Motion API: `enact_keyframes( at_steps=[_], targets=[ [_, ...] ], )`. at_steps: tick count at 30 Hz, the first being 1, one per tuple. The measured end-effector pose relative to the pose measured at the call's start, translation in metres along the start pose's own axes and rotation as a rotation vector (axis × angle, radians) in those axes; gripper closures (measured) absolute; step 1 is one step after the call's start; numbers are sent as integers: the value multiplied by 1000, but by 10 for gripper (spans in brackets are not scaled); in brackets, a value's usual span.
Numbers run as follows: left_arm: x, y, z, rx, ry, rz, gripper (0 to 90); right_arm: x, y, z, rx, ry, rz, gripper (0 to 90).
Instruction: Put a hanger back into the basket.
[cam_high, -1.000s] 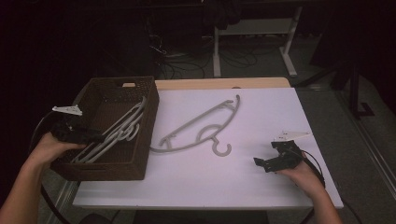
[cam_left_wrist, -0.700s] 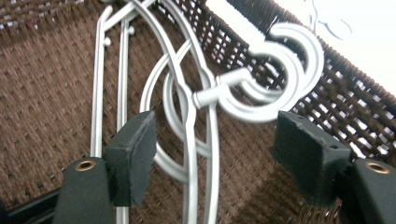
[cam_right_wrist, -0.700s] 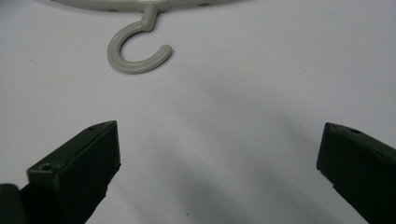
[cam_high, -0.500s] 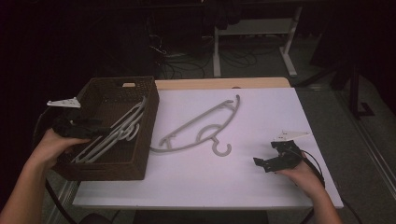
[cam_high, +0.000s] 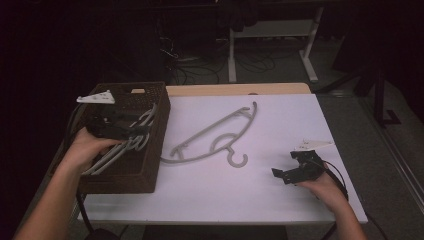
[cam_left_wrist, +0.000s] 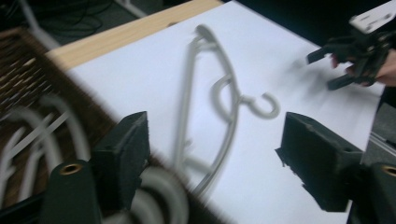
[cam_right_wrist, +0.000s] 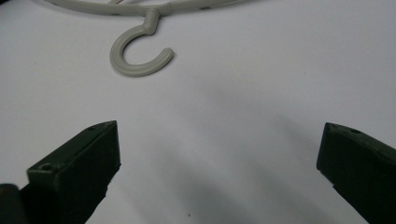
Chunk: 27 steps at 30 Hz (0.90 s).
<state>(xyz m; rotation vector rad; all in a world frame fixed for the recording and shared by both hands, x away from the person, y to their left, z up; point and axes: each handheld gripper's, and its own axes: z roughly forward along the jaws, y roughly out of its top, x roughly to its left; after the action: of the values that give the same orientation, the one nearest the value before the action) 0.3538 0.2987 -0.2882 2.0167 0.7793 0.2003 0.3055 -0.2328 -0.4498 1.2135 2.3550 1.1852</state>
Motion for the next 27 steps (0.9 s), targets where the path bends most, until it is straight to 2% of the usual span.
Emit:
enact_keyframes(
  at_steps=[4, 6, 8, 10, 12, 14, 17, 20, 24, 27],
  targets=[
    [-16, 13, 20, 5, -22, 26, 380, -1, 0, 0, -2, 2, -1, 0],
    [-23, 18, 33, 12, -40, 34, 483, 0, 0, 0, -2, 2, 0, 0],
    [-28, 21, 44, 16, -59, 30, 555, 0, 1, 0, -5, 4, 1, 0],
    [-33, 24, 58, 28, -62, 44, 627, 0, 0, 0, -5, 4, 0, 0],
    [-38, 26, 70, 19, -86, 43, 713, -1, 0, 0, -8, 5, -1, 0],
    [-42, 28, 83, 19, -89, 42, 781, -1, 0, -1, -11, 5, -2, 0],
    [-48, 28, 104, 32, -108, 50, 857, -1, 0, -1, -11, 5, -3, 0],
    [-53, 26, 126, 63, -115, 67, 899, -1, 0, -2, -12, 7, -5, 0],
    [-56, 21, 156, 98, -82, 88, 900, -1, 0, -2, -13, 8, -3, 0],
    [-55, 16, 179, 116, -78, 95, 900, 0, 0, -2, -11, 9, -2, 0]
  ],
)
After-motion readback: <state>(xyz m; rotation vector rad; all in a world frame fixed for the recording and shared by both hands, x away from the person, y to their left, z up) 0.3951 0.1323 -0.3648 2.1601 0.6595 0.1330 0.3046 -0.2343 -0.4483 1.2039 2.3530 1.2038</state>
